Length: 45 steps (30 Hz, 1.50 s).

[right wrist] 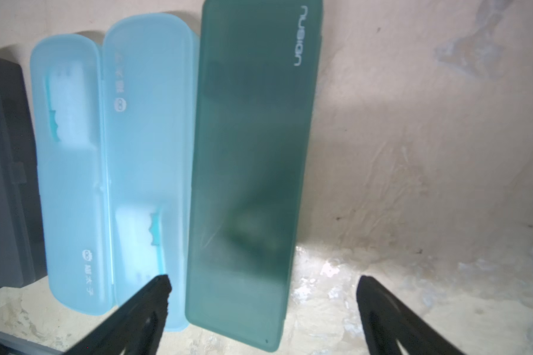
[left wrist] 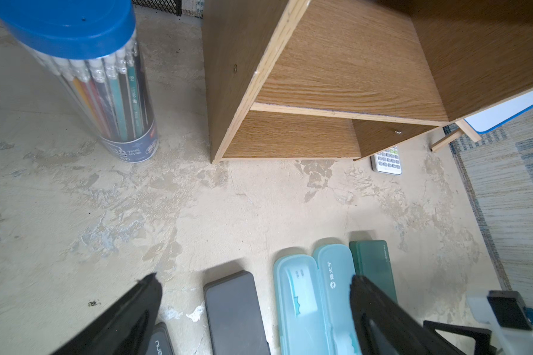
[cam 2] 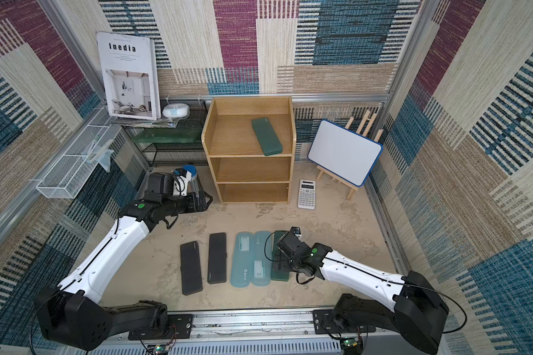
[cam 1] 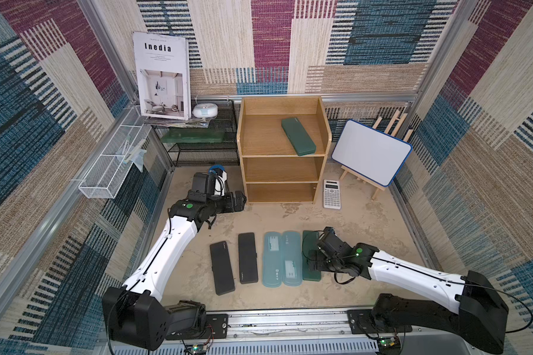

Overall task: Place the pencil cases on the shelf according to color
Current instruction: Pick up the pencil case from the center of the board.

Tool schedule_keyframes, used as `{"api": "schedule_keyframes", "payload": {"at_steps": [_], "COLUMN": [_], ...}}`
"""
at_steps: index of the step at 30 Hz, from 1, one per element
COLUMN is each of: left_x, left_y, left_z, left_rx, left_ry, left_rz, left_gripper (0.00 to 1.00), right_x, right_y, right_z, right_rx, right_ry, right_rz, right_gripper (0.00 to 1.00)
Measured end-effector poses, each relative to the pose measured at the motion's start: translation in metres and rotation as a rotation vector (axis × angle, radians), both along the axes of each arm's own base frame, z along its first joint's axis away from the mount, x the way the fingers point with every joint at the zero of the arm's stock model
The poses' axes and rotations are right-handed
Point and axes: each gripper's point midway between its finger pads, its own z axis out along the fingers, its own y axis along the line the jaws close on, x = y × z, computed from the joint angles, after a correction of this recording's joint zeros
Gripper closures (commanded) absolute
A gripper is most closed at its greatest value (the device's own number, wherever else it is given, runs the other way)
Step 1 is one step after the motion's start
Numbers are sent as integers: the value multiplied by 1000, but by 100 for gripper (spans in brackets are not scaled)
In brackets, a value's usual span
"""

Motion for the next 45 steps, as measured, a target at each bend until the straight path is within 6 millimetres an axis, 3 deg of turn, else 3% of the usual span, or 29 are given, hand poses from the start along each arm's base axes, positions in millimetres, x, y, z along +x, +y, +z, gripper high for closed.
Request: {"api": "schedule_keyframes", "payload": {"at_steps": [6,14,21,32,37,45], "left_x": [-1,-1,-1,-1,-1,-1], "left_y": [0,0,0,-1,-1,-1], "left_z": [2,2,2,1,-1,-2], "left_rx": [-3,-5,-7,-12,-11,-11], "left_ry": [-6,-5,-4,4,12,15], "left_rz": [-1,-2,0,3,2,2], "left_gripper": [1,0,1,1,1,1], "right_x": [1,5,1,-9,-12,-17], "right_y": [4,13,11,-23,-20,-17], "right_z": [-19,-19,-37,-31,-22,-35], "right_rx": [-43,-18,-69,-170,-123,-158], "right_ry": [42,24,69,70,51,101], "right_rz": [10,20,31,-26,-3,52], "right_gripper": [1,1,1,1,0,0]}}
